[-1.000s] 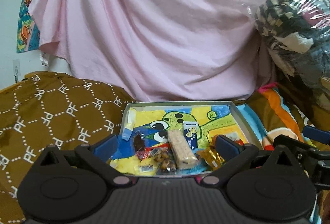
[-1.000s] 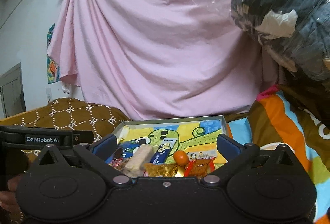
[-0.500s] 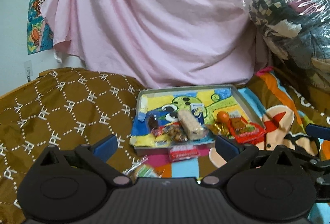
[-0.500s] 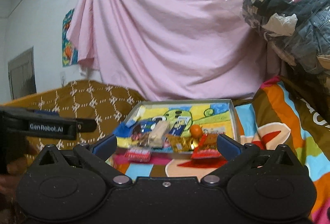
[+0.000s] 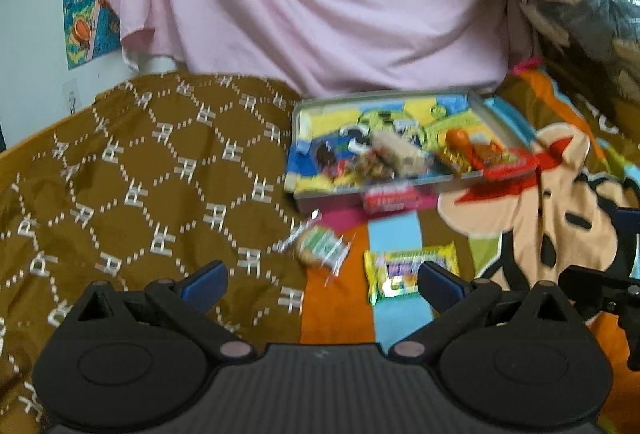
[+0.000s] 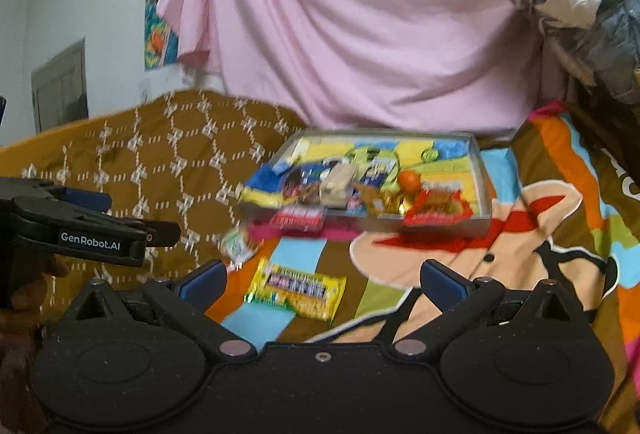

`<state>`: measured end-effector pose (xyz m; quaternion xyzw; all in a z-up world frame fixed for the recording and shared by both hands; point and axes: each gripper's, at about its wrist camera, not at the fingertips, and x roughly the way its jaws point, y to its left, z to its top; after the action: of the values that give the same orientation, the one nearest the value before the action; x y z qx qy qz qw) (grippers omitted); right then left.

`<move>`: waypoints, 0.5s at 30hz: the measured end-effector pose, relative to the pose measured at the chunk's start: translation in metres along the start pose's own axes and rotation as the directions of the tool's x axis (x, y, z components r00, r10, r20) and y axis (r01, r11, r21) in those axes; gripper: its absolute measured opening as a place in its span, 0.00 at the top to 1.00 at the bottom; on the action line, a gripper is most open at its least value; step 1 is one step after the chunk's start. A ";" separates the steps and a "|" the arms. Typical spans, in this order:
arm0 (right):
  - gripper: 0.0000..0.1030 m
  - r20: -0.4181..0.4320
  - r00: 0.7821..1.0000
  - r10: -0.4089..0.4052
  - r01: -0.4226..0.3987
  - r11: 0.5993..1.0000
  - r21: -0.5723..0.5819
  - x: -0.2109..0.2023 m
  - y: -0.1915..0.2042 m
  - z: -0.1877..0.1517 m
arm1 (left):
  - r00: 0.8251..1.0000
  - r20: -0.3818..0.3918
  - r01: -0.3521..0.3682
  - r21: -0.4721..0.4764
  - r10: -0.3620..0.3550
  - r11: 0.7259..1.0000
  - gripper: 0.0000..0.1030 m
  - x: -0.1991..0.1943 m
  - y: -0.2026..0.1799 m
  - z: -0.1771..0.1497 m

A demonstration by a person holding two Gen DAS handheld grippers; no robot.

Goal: Organize snacks
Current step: 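Withdraw both tools from the tray toward the remaining packets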

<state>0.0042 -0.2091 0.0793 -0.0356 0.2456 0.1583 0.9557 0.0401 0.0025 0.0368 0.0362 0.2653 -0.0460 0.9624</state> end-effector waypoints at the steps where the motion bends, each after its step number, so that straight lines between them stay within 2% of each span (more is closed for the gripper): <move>1: 0.01 -0.014 1.000 0.006 -0.006 1.000 -0.003 0.001 0.001 -0.003 | 1.000 -0.011 -0.001 0.002 0.001 1.000 0.00 0.001 0.000 -0.003; 7: 0.01 -0.096 0.995 0.016 -0.018 1.000 -0.023 0.011 0.008 -0.016 | 0.999 -0.052 -0.004 0.013 0.005 1.000 0.00 0.008 0.000 -0.017; 15: 0.01 -0.149 0.988 0.025 -0.031 0.999 -0.039 0.023 0.012 -0.023 | 0.996 -0.091 -0.005 0.015 0.006 1.000 0.00 0.019 0.004 -0.027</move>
<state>0.0086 -0.1943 0.0489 -0.0634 0.3134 0.1735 0.9315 0.0428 0.0073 0.0037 0.0459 0.3085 -0.0436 0.9491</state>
